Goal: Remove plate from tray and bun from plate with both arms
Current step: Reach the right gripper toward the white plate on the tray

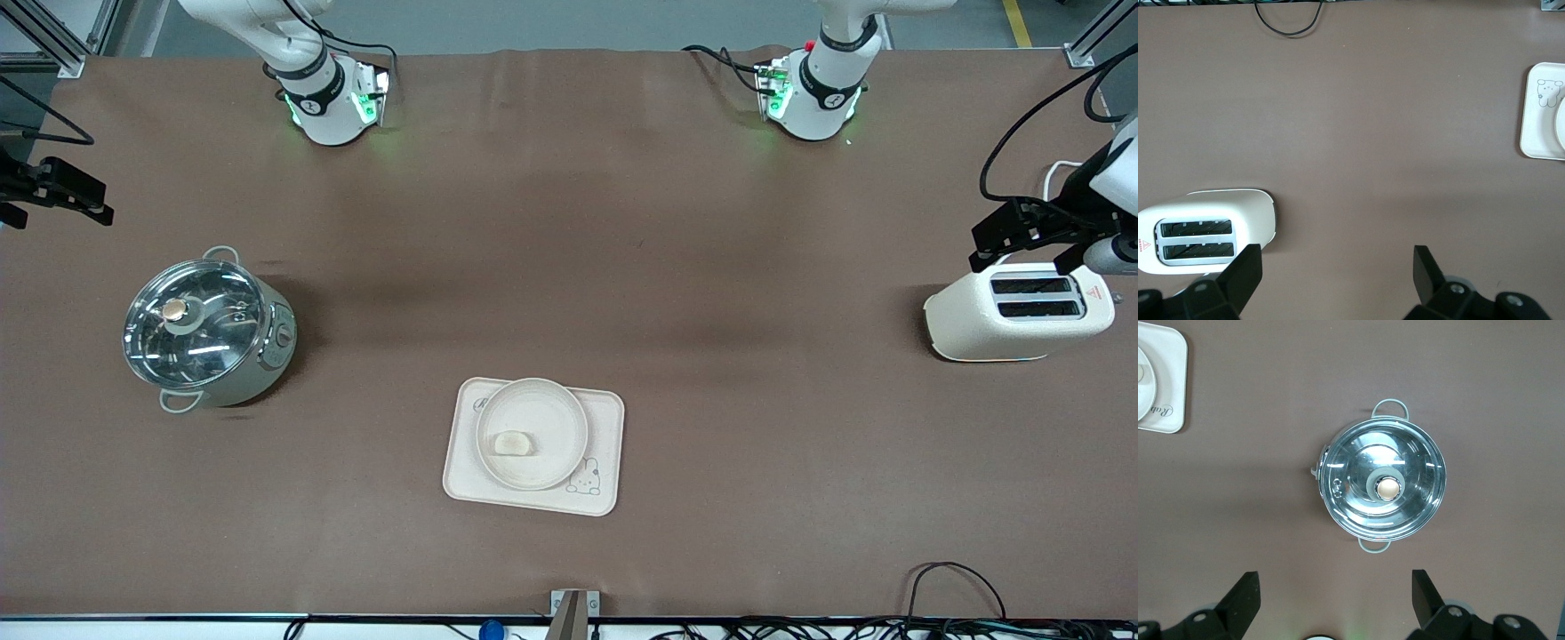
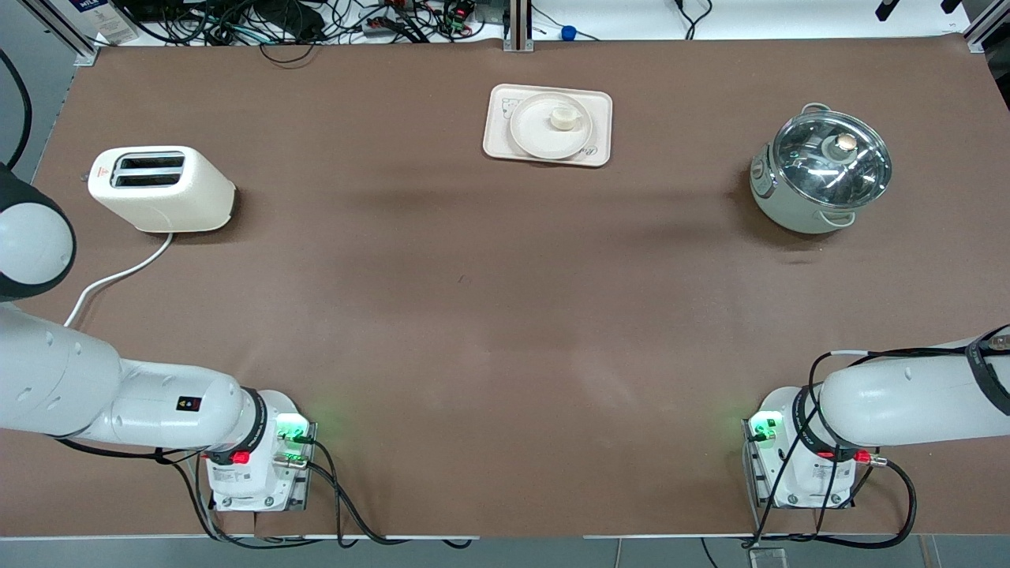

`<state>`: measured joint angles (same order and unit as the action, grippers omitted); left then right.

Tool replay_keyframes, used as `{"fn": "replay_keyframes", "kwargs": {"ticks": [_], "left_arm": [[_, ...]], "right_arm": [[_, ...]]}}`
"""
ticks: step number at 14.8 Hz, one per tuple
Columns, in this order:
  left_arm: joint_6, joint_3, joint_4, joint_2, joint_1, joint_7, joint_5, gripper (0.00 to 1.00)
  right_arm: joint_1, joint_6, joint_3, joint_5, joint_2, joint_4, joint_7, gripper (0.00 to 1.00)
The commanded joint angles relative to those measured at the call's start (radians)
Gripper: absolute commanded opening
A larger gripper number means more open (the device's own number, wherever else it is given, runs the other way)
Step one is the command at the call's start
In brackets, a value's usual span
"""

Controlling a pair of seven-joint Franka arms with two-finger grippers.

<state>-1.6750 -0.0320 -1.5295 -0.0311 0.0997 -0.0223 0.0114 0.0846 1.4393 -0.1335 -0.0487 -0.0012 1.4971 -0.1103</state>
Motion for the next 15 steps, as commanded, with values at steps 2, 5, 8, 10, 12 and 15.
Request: {"fn": "replay_keyframes", "kwargs": {"ticks": [2,5,8,10,12,15], "left_arm": [[0.015,-0.003,0.006,0.008,0.000,0.016,-0.019,1.00],[0.015,-0.002,0.009,0.005,-0.002,0.010,-0.016,1.00],[0.014,-0.003,0.011,0.002,0.000,0.024,-0.021,1.00],[0.014,-0.002,0.015,0.000,0.006,0.019,-0.018,1.00],[0.014,0.000,0.031,-0.015,0.006,0.018,-0.018,1.00],[0.014,0.004,0.026,-0.009,0.005,0.010,-0.010,1.00]], "right_arm": [[0.000,0.009,0.006,-0.003,-0.033,0.037,0.008,1.00],[0.003,0.015,0.006,0.003,-0.030,0.037,0.008,1.00],[0.044,0.026,0.006,0.094,-0.001,0.040,0.008,1.00],[0.091,0.082,0.006,0.124,0.049,0.043,0.026,1.00],[0.154,0.140,0.006,0.125,0.105,0.043,0.110,1.00],[0.236,0.251,0.006,0.185,0.205,0.043,0.196,1.00]]}}
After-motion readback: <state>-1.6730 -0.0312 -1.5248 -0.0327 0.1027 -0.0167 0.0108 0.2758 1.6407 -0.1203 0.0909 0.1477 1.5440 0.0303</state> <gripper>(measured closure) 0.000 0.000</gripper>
